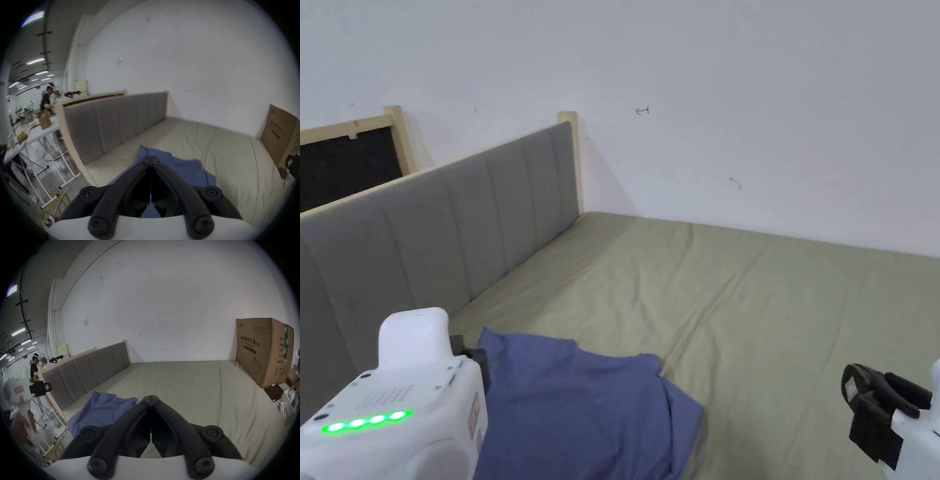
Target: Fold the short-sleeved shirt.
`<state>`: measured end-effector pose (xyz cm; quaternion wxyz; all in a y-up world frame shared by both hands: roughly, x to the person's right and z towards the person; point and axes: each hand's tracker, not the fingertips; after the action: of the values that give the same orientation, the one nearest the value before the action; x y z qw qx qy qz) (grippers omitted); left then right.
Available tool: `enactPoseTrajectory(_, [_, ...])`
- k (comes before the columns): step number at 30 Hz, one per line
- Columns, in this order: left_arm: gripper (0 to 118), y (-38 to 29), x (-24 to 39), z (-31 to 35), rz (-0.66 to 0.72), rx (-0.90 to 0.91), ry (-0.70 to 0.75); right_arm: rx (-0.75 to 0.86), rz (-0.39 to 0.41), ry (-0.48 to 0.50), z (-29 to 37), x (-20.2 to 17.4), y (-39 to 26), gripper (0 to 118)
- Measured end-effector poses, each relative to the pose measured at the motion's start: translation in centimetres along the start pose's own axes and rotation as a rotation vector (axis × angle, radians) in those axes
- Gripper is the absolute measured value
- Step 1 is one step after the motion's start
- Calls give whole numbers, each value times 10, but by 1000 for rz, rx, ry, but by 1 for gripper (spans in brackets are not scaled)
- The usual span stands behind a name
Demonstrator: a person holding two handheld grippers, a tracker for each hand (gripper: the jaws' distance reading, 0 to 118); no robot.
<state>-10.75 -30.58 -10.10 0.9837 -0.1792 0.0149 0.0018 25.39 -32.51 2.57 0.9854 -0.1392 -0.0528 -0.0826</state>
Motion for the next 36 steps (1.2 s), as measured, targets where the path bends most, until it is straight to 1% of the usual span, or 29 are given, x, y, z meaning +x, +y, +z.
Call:
enactPoseTrajectory(2, [0,6,4,-48,-40,-215,-110,-27,30,-24,2,14,-2,0])
enactPoseTrajectory(3, [0,5,6,-78,-45,-369,-193,-41,53,-42,4,17,-5,0])
enactPoseTrajectory(4, [0,-2,4,-119,-16,-506,-264,-56,77,-59,5,21,-7,0])
enactPoseTrajectory(6, [0,-21,5,-171,48,-720,-287,-87,109,-80,6,33,-13,0])
enactPoseTrajectory(8, [2,-43,11,-205,42,-806,-281,-118,124,-92,6,39,-20,0])
enactPoseTrajectory(9, [20,-51,13,-221,40,-844,-274,-134,124,-93,5,45,-22,0])
enactPoseTrajectory(10, [61,-58,14,-237,45,-880,-267,-153,127,-97,4,48,-26,0])
enactPoseTrajectory(11, [106,-64,12,-250,70,-921,-268,-170,130,-100,2,50,-29,0])
enactPoseTrajectory(12, [113,-70,13,-246,118,-923,-267,-191,132,-103,-1,51,-33,0])
enactPoseTrajectory(15, [112,-88,14,-276,172,-930,-251,-253,122,-91,-8,58,-40,0])
enactPoseTrajectory(16, [112,-102,9,-303,206,-978,-270,-272,120,-86,-11,58,-43,0])
enactPoseTrajectory(17, [112,-112,9,-311,222,-1007,-298,-285,119,-79,-14,61,-46,0])
enactPoseTrajectory(18, [114,-131,10,-319,245,-1024,-346,-300,123,-73,-17,61,-49,0])
enactPoseTrajectory(19, [118,-147,18,-318,195,-1008,-304,-315,130,-65,-20,60,-52,0])
enactPoseTrajectory(20, [118,-153,27,-310,112,-933,-300,-328,138,-56,-22,59,-54,0])
enactPoseTrajectory(21, [118,-155,41,-301,22,-881,-294,-341,146,-47,-24,58,-56,0])
enactPoseTrajectory(22, [118,-161,56,-294,-117,-856,-220,-356,152,-36,-26,57,-58,0])
enactPoseTrajectory(23, [118,-166,65,-289,-198,-820,-191,-366,152,-23,-28,56,-59,0])
enactPoseTrajectory(24, [118,-163,65,-281,-196,-771,-184,-377,149,-8,-30,55,-60,0])
enactPoseTrajectory(26, [118,-165,54,-280,-75,-789,-202,-384,141,12,-33,55,-62,0])
enactPoseTrajectory(27, [118,-168,51,-276,-53,-764,-212,-381,144,14,-32,53,-62,0])
enactPoseTrajectory(29, [118,-167,52,-258,-99,-708,-225,-374,149,22,-32,50,-61,0])
enactPoseTrajectory(31, [118,-161,52,-250,-106,-715,-220,-369,149,33,-30,49,-59,0])
enactPoseTrajectory(32, [116,-163,45,-269,-97,-688,-212,-368,149,37,-30,49,-58,0])
enactPoseTrajectory(33, [108,-161,39,-264,-71,-631,-204,-369,152,41,-28,49,-57,0])
enactPoseTrajectory(34, [94,-158,33,-260,-46,-599,-183,-369,156,44,-26,49,-56,0])
enactPoseTrajectory(35, [67,-155,26,-256,-23,-580,-188,-367,160,44,-25,50,-55,0])
enactPoseTrajectory(36, [37,-147,17,-247,-1,-572,-185,-362,164,42,-22,51,-53,0])
